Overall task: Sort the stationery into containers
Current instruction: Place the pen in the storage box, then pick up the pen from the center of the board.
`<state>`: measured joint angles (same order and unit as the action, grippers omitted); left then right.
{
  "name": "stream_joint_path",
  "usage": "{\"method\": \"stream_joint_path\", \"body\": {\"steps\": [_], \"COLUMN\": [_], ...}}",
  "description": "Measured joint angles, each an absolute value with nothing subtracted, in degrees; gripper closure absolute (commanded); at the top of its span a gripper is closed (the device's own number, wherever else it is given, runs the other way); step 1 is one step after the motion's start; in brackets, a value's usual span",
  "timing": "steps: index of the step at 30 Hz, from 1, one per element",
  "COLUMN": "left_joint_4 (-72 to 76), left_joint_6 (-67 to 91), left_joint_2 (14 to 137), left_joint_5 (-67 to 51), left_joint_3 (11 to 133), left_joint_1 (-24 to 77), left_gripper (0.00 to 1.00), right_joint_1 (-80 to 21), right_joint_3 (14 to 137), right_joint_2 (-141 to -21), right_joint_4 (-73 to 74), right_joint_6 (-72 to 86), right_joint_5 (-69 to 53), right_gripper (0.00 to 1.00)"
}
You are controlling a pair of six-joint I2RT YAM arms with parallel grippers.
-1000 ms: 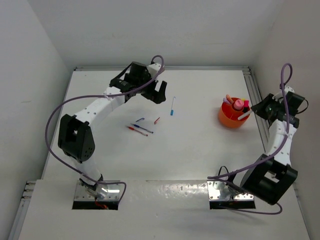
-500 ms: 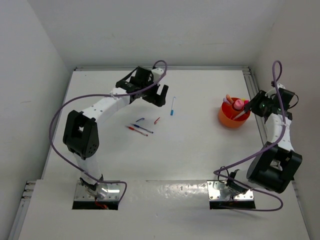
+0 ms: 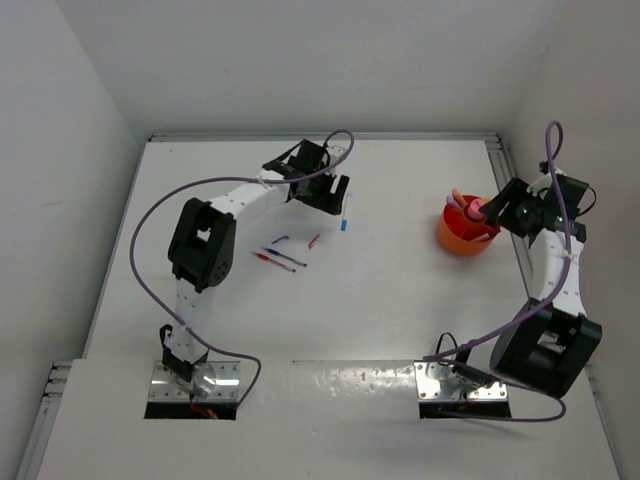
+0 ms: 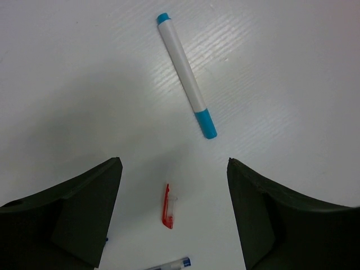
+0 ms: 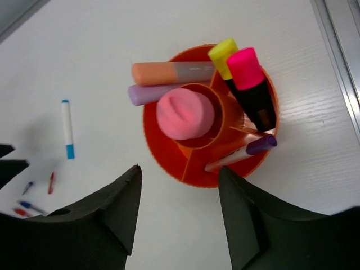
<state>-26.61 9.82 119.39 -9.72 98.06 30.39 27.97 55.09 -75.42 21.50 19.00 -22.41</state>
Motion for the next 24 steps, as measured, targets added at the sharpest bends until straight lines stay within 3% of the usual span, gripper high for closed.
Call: {"method": "stream_joint_path", "body": {"steps": [4,24], "left_joint_4": [-26.55,-26.5], "left_joint_6": [11.05,17.76], "left_joint_2": [123.79,134.61], "left_joint_5": [-8.93,6.76], "left_joint_3": [102.35,110.52], "left_joint_1": [31.03,38.22], "left_gripper": [0.34,0.5], "right_joint_1": [27.73,26.11], "right_joint_3": [55.99,55.99], "right_joint_2": [-71.0,-67.81], "right_joint_4": [23.51,26.33], "right_joint_6": [19.73,19.9], "right_joint_5": [-25.17,-28.64], "right_gripper": [0.43,0.42]}}
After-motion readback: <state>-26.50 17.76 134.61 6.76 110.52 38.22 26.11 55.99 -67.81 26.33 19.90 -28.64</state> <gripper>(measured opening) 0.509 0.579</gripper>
